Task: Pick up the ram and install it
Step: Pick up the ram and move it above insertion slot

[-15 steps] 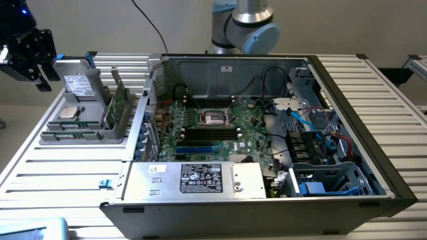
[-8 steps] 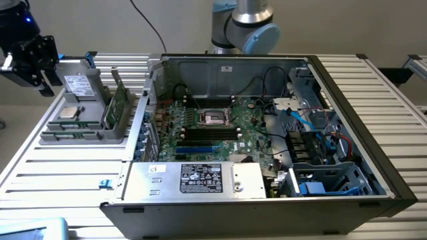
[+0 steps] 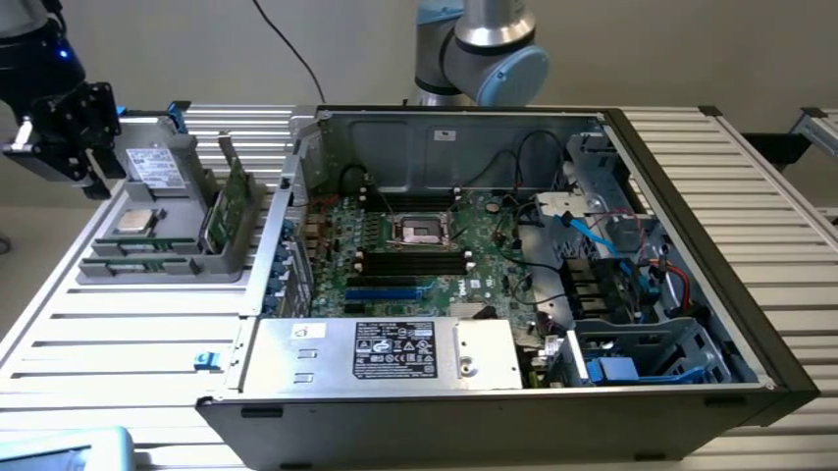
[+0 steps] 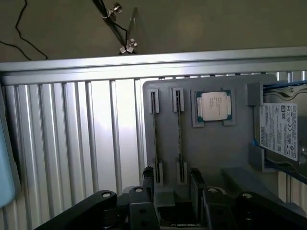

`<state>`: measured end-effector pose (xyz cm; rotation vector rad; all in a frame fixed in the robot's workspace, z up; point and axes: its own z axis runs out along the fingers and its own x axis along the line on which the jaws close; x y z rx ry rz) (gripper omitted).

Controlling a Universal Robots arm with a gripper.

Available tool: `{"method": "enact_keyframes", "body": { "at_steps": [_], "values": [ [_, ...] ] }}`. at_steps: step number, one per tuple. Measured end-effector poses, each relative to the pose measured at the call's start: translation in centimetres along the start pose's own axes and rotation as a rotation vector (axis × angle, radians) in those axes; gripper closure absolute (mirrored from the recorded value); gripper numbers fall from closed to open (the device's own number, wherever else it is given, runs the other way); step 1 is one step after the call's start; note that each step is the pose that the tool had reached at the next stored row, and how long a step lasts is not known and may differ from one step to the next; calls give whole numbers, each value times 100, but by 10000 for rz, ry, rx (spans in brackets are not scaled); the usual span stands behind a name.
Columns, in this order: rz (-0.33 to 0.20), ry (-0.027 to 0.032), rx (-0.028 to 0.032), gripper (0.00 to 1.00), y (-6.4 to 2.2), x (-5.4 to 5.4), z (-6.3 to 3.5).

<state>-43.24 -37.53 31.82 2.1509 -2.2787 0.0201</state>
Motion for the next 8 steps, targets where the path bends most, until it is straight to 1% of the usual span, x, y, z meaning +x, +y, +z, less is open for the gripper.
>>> {"method": "enact_keyframes", "body": {
  "at_steps": [2,3,8],
  "values": [
    [0,83,7,57,0,0,23],
    [-1,93,7,57,0,0,41],
    [0,94,7,57,1,-2,131]
  ]
}}
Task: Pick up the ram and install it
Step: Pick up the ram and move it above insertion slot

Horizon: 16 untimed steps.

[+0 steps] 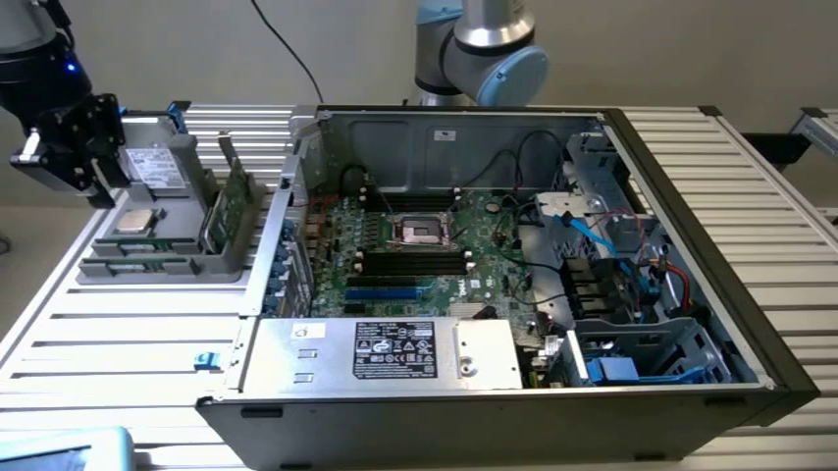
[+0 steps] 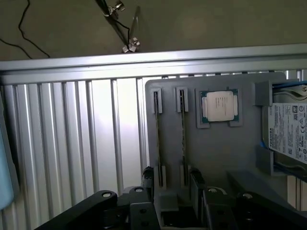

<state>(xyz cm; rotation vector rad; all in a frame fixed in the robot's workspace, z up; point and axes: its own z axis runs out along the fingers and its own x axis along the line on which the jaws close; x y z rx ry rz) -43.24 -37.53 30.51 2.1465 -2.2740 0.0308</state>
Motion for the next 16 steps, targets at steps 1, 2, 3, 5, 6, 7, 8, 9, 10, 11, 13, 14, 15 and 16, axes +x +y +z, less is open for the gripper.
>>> {"method": "enact_keyframes", "body": {
  "at_steps": [1,2,3,5,6,7,8,9,10,11,13,14,15,16],
  "values": [
    [0,0,0,57,0,0,19],
    [0,0,1,57,0,-1,37],
    [-1,1,-1,57,0,-1,56],
    [0,0,-1,57,0,-2,92],
    [0,0,0,57,1,-2,110],
    [0,0,0,57,1,-3,128],
    [1,0,0,57,1,0,146],
    [2,0,-1,57,1,9,165],
    [1,1,-1,57,0,20,183],
    [0,0,0,57,-1,29,203],
    [0,0,0,57,-1,41,238],
    [0,0,0,57,-2,46,257],
    [0,0,-1,57,-2,50,275],
    [1,0,0,57,-2,52,293]
  ]
}}
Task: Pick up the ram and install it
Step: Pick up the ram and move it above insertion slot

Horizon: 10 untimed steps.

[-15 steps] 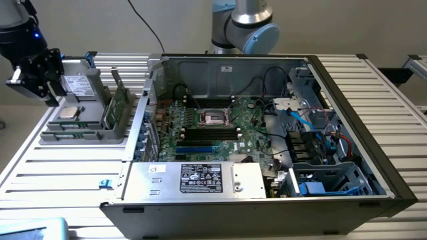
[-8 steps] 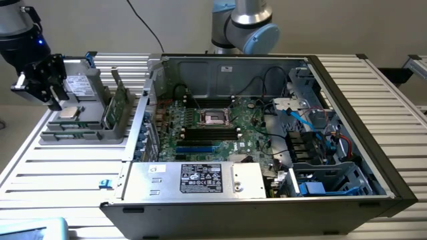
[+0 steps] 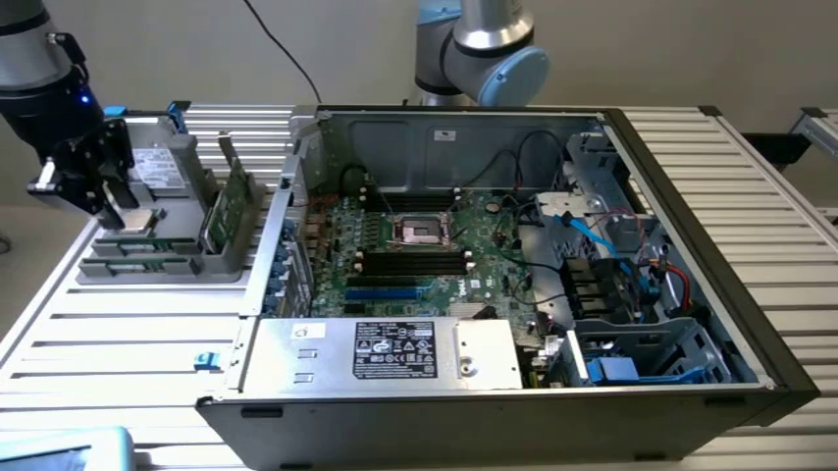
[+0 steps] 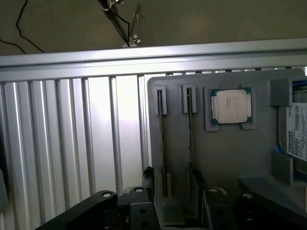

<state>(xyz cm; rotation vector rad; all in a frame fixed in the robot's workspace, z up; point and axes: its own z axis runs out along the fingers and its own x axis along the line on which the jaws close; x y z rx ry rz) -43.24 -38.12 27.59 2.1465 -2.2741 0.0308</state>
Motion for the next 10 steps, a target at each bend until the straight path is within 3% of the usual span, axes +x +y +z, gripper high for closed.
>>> {"method": "enact_keyframes", "body": {
  "at_steps": [10],
  "values": [
    [0,0,1,57,-26,13,183]
  ]
}}
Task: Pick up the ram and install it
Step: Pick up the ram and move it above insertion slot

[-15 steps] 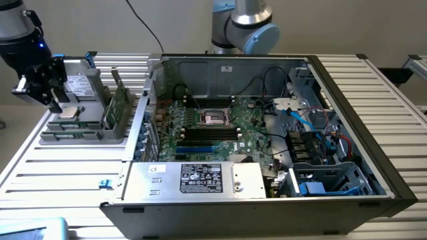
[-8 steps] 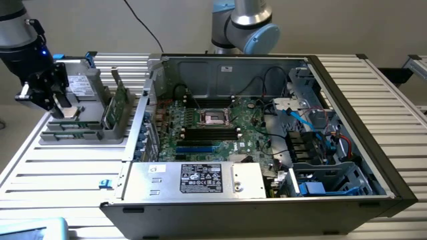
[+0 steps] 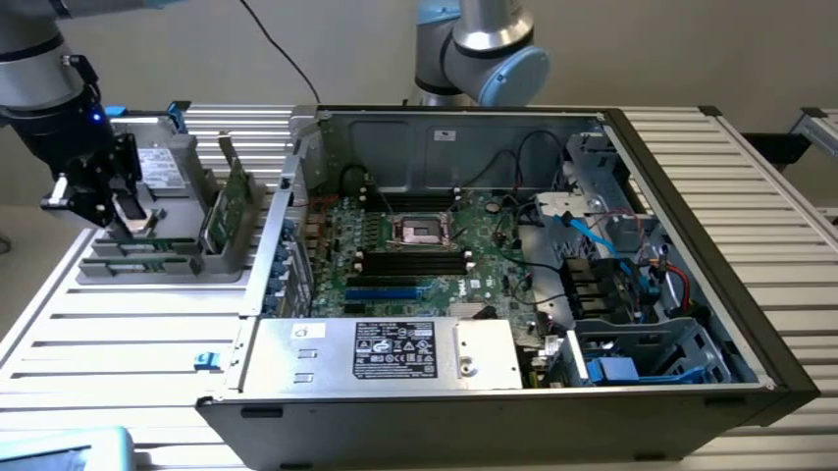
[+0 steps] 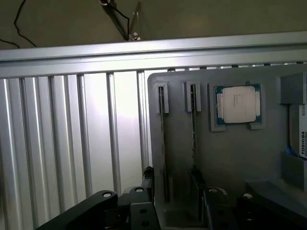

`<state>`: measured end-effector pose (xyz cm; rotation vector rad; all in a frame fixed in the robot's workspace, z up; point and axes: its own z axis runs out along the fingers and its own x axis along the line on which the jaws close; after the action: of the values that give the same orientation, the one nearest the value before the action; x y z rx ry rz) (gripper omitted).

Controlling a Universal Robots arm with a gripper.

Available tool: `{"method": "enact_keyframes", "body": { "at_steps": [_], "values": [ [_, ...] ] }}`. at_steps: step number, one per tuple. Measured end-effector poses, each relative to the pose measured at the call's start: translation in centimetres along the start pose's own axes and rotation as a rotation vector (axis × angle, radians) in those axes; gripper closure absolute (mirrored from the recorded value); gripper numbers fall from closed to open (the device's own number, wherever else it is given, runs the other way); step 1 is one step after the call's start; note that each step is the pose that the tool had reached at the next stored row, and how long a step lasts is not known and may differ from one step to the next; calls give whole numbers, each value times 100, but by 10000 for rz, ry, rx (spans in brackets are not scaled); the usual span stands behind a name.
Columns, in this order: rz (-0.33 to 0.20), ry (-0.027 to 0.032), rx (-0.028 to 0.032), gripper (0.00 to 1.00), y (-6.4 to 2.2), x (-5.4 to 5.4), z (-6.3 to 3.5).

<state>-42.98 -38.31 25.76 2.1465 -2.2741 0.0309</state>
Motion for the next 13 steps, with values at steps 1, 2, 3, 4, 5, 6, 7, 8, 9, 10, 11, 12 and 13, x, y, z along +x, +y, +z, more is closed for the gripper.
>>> {"method": "enact_keyframes", "body": {
  "at_steps": [1,2,3,4,5,6,7,8,9,10,11,12,13],
  "values": [
    [-1,0,-1,57,-1,7,18],
    [-2,1,-2,57,-2,18,37],
    [-3,1,-4,57,-4,31,55],
    [-3,-1,-2,57,-10,39,75],
    [-4,0,-4,57,-16,44,91],
    [-6,1,-5,57,-31,47,110],
    [-7,1,-5,57,-47,48,128],
    [-10,0,-4,57,-55,48,147],
    [-10,0,-4,57,-55,48,165],
    [-10,0,-4,57,-55,47,183],
    [-10,1,-5,57,-55,47,201],
    [-11,1,-5,57,-55,47,219],
    [-13,0,-4,57,-56,47,238]
  ]
}}
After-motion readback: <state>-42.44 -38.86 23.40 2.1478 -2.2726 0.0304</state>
